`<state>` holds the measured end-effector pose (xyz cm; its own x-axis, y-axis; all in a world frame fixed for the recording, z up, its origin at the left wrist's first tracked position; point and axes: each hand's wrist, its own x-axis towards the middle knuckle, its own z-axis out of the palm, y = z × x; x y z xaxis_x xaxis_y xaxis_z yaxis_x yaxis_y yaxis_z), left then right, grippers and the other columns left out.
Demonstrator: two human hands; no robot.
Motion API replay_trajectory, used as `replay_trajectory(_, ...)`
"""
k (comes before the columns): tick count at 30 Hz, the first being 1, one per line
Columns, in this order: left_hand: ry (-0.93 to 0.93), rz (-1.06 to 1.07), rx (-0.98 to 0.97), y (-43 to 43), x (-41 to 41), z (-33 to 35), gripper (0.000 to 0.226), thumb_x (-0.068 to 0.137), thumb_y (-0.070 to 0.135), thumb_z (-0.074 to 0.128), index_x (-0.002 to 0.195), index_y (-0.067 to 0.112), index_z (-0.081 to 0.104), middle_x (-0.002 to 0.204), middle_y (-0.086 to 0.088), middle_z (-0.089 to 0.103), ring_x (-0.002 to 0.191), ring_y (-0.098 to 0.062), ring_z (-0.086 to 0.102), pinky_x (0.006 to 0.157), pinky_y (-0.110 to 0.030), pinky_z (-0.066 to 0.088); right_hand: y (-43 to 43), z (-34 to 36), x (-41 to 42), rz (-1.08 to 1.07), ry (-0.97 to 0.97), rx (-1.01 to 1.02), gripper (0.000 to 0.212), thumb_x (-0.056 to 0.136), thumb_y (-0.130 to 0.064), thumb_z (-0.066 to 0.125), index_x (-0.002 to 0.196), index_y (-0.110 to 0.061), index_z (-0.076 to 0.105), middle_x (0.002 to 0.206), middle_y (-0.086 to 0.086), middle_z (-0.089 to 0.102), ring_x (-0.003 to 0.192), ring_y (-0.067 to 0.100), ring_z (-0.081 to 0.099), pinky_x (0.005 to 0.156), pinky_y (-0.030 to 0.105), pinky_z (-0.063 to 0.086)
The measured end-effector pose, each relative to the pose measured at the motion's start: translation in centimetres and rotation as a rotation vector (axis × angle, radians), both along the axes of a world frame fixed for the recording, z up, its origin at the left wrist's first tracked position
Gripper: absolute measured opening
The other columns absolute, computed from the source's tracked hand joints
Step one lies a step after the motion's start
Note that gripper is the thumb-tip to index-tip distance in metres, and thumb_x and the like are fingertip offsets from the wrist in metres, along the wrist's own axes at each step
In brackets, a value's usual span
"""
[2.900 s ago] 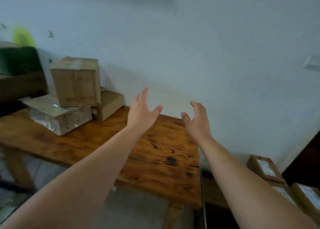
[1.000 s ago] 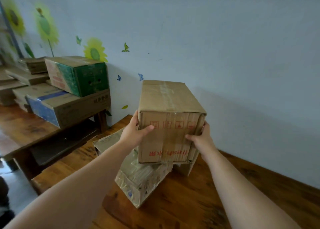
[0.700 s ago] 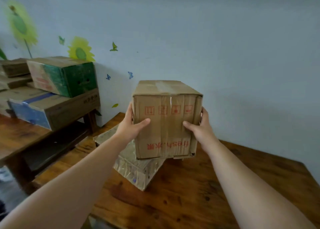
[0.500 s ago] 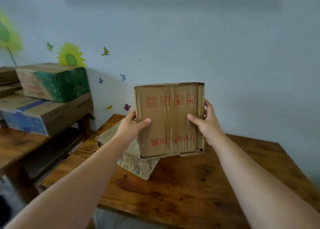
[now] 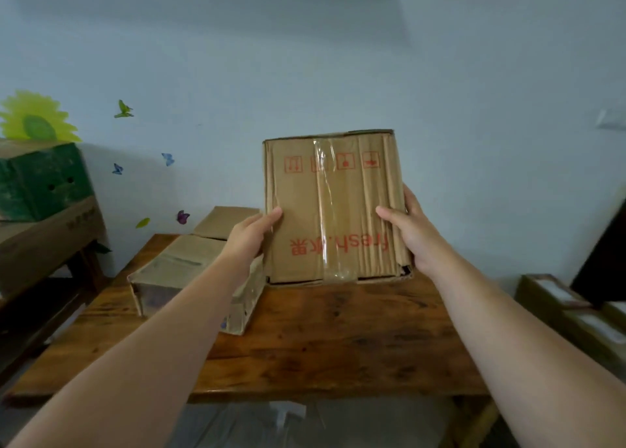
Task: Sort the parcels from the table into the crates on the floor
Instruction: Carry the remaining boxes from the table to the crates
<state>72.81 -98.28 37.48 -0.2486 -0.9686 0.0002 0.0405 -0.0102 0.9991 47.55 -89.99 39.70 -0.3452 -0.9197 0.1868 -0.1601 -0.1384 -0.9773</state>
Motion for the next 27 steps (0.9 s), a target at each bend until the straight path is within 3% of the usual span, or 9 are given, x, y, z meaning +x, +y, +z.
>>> replay_trajectory(4,0.078,-0.063,-0.053,1.7,-2.0,0.1,0.041,0.083,0.037,0.065,0.113,0.01,0.065,0.099,-0.005,0.072,0.096,-0.023,0.066,0.089,-0.041,0.049,2.4,0.4,-2.5,-0.159,-0.111,0.071,0.063,0.08,-0.032,0.073,0.129,-0.008,0.041,0.108,0.009,0.065,0.093,0.023,0.067,0.074,0.037,0.053)
replay_trajectory(6,0.197,-0.086,-0.045,2.6,-3.3,0.4,0.039,0.083,0.03,0.065,0.113,0.004,0.065,0.101,-0.008,0.072,0.098,-0.023,0.066,0.092,-0.04,0.049,3.4,0.8,-4.0,-0.161,-0.172,0.09,0.063,0.079,-0.033,0.074,0.127,0.0,0.049,0.11,0.016,0.066,0.094,0.029,0.067,0.077,0.039,0.054)
replay_trajectory(8,0.255,-0.17,-0.039,3.5,-4.6,0.6,0.034,0.082,0.032,0.064,0.107,0.009,0.067,0.102,-0.007,0.072,0.095,-0.02,0.066,0.087,-0.035,0.05,4.6,1.2,-5.3,-0.175,-0.224,0.099,0.06,0.079,-0.032,0.073,0.127,-0.003,0.049,0.111,0.018,0.066,0.093,0.029,0.067,0.071,0.036,0.053)
replay_trajectory(11,0.139,-0.283,0.001,4.9,-6.1,0.6,0.034,0.079,0.056,0.054,0.094,0.029,0.068,0.098,0.005,0.069,0.087,-0.009,0.064,0.078,-0.03,0.049,6.3,0.8,-7.0,-0.168,-0.279,0.138,0.049,0.083,-0.037,0.067,0.124,-0.011,0.056,0.11,0.014,0.069,0.094,0.027,0.068,0.077,0.037,0.052)
replay_trajectory(14,0.052,-0.394,0.003,5.6,-7.3,0.1,0.067,0.069,0.076,0.051,0.125,0.04,0.051,0.126,0.005,0.054,0.117,-0.02,0.048,0.1,-0.052,0.038,8.1,0.3,-7.7,-0.094,-0.333,0.107,0.043,0.082,-0.056,0.058,0.107,-0.022,0.07,0.105,0.005,0.073,0.095,0.023,0.069,0.079,0.039,0.051)
replay_trajectory(16,0.03,-0.396,-0.054,5.8,-7.8,0.0,0.068,0.072,0.064,0.063,0.132,0.04,0.044,0.128,0.007,0.055,0.119,-0.021,0.048,0.096,-0.049,0.043,9.0,0.0,-8.1,-0.034,-0.353,0.052,0.056,0.074,-0.064,0.055,0.11,-0.024,0.069,0.111,0.005,0.072,0.102,0.023,0.068,0.081,0.042,0.05)
replay_trajectory(20,0.057,-0.228,-0.102,6.2,-8.3,0.1,0.049,0.076,0.028,0.074,0.121,0.027,0.054,0.107,0.008,0.067,0.095,-0.009,0.062,0.064,-0.02,0.049,10.0,-0.4,-8.4,0.051,-0.293,-0.016,0.076,0.058,-0.066,0.072,0.12,-0.024,0.059,0.124,0.005,0.064,0.112,0.019,0.061,0.093,0.04,0.046)
replay_trajectory(24,0.054,-0.178,-0.103,5.9,-8.5,0.5,0.034,0.081,0.026,0.069,0.115,0.022,0.064,0.103,0.006,0.07,0.098,-0.012,0.062,0.065,-0.022,0.046,9.7,-0.9,-8.7,-0.036,-0.196,-0.015,0.086,0.055,-0.026,0.083,0.132,-0.025,0.045,0.125,-0.002,0.059,0.114,0.019,0.055,0.079,0.033,0.046)
replay_trajectory(27,-0.029,-0.229,-0.09,6.0,-8.7,0.3,0.027,0.085,0.042,0.062,0.112,0.037,0.061,0.103,0.013,0.067,0.095,-0.009,0.057,0.07,-0.028,0.043,9.4,-1.6,-8.5,-0.089,-0.233,0.005,0.089,0.05,-0.028,0.084,0.128,-0.033,0.041,0.12,-0.002,0.06,0.105,0.018,0.059,0.073,0.037,0.051)
